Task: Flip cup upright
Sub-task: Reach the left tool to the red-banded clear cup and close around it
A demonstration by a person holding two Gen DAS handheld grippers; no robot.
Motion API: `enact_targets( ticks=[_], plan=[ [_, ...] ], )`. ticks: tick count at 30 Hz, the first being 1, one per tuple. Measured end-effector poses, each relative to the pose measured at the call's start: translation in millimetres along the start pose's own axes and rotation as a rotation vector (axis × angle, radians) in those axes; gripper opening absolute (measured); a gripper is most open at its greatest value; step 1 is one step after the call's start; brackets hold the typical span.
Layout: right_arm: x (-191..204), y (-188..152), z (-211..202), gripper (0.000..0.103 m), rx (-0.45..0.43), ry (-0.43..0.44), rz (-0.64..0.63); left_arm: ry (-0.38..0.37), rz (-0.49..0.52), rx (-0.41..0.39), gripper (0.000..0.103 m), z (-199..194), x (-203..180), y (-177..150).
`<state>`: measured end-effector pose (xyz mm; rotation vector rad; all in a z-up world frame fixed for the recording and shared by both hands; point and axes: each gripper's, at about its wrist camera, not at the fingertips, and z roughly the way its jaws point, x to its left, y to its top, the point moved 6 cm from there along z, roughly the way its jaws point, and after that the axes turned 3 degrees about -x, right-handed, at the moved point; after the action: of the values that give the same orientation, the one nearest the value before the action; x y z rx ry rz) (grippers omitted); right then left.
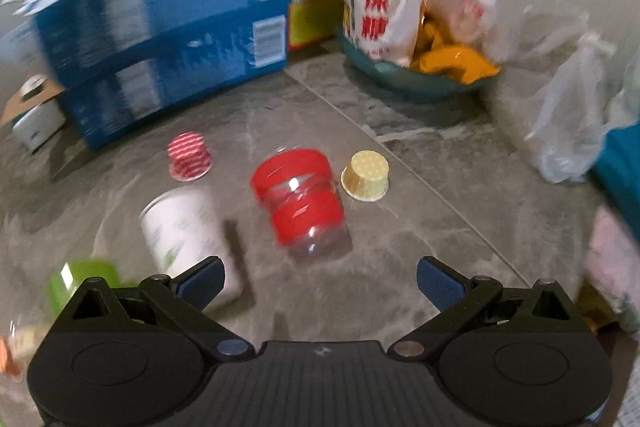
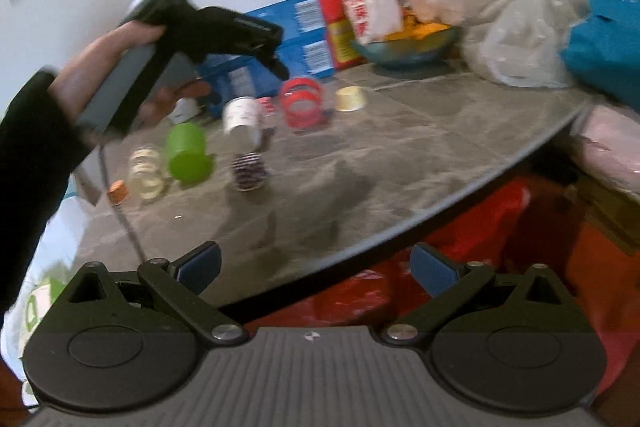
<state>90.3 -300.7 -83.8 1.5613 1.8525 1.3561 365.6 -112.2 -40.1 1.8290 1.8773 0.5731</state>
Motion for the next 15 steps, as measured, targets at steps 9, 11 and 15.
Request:
enact_targets(
  ticks=[9,11,15],
  plan=[
    [-33.1,10.0,-0.4,0.102,-0.025,0.022,0.054,0.107,-0.131,0.141,0.092,70.9,2.6,20.3],
    [-39.5,10.3,5.7,0.102,-0.019,0.031,0.066,0.121,-0.154,0.155,0.088,78.9,5.8,21.2],
    [-46.0,8.6,13.3,0.102,-0.006,0.049,0.078,0.138,-0.157,0.173,0.086,92.8,5.5,20.5]
  ],
)
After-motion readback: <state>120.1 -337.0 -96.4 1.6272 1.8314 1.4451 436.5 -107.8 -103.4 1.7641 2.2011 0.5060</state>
